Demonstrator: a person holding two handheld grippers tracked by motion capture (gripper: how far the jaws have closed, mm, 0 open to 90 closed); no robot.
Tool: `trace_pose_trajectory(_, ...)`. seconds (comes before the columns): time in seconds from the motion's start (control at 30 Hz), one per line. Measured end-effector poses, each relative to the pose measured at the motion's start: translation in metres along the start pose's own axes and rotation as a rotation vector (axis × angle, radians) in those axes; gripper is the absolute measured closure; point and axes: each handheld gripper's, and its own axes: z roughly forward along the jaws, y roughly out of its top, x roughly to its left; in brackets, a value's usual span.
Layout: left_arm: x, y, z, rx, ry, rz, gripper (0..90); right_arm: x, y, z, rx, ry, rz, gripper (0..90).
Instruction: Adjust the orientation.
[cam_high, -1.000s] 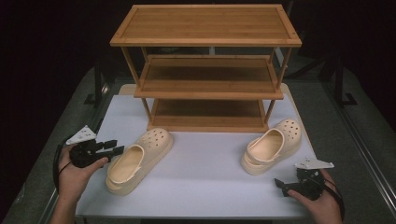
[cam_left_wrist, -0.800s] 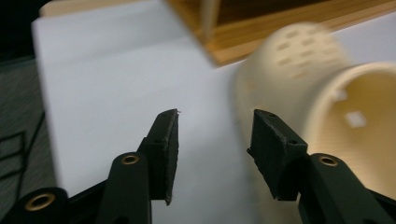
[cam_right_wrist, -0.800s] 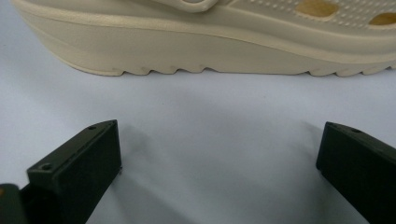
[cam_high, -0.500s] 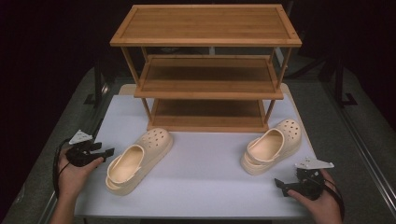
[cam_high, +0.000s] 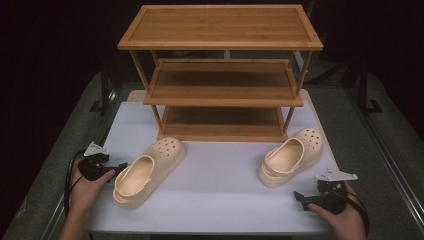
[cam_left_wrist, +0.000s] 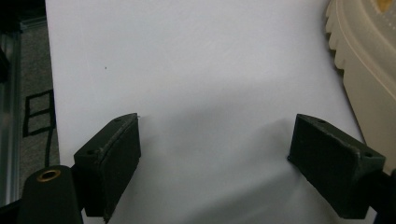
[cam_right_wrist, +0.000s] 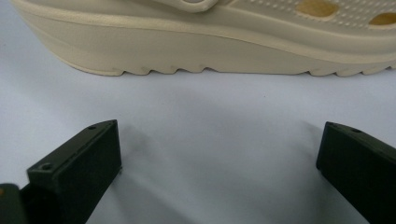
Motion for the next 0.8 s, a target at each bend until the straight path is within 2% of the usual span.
trace_pose_trajectory(0.2,0.0,0.0,0.0,0.0,-0.001,-0.001,15.6,0.0,0.0,-0.001,-0.003,0.002,-0.003,2.2)
trace_pose_trajectory(0.27,0.0,0.0,0.0,0.0,0.0,-0.001,15.6,0.0,0.001,-0.004,-0.013,-0.008,0.004,16.0)
trace_pose_trajectory(0.3,0.0,0.0,0.0,0.0,-0.001,-0.002,15.6,0.002,0.002,-0.008,-0.019,0.006,-0.009,23.7)
trace_pose_trajectory(0.33,0.0,0.0,0.0,0.0,-0.001,-0.001,15.6,0.002,0.002,-0.008,-0.019,0.006,-0.009,23.7)
trace_pose_trajectory(0.37,0.0,0.0,0.0,0.001,-0.001,-0.001,15.6,0.002,0.003,-0.008,-0.016,0.003,-0.006,27.8)
trace_pose_trajectory(0.4,0.0,0.0,0.0,0.001,-0.001,-0.001,15.7,0.002,0.004,-0.01,-0.01,0.003,-0.009,35.2)
trace_pose_trajectory(0.43,0.0,0.0,0.0,0.001,0.0,0.0,15.7,0.003,0.006,-0.012,-0.01,-0.002,-0.008,38.1)
trace_pose_trajectory(0.5,0.0,0.0,0.0,0.002,0.0,0.001,15.7,0.001,0.009,-0.019,-0.03,-0.003,-0.005,53.2)
trace_pose_trajectory(0.57,0.0,0.0,0.0,0.002,0.0,-0.001,15.7,-0.001,0.013,-0.025,-0.044,-0.018,0.0,63.3)
trace_pose_trajectory(0.67,0.0,0.0,0.0,0.001,0.0,-0.001,15.7,-0.009,0.019,-0.029,-0.061,-0.021,0.028,79.3)
trace_pose_trajectory(0.73,0.0,0.0,0.0,0.001,-0.001,-0.001,15.7,-0.014,0.027,-0.028,-0.062,-0.018,0.03,87.3)
trace_pose_trajectory(0.8,0.0,0.0,0.0,0.001,0.0,0.0,15.7,-0.021,0.037,-0.028,-0.062,-0.026,0.04,89.9)
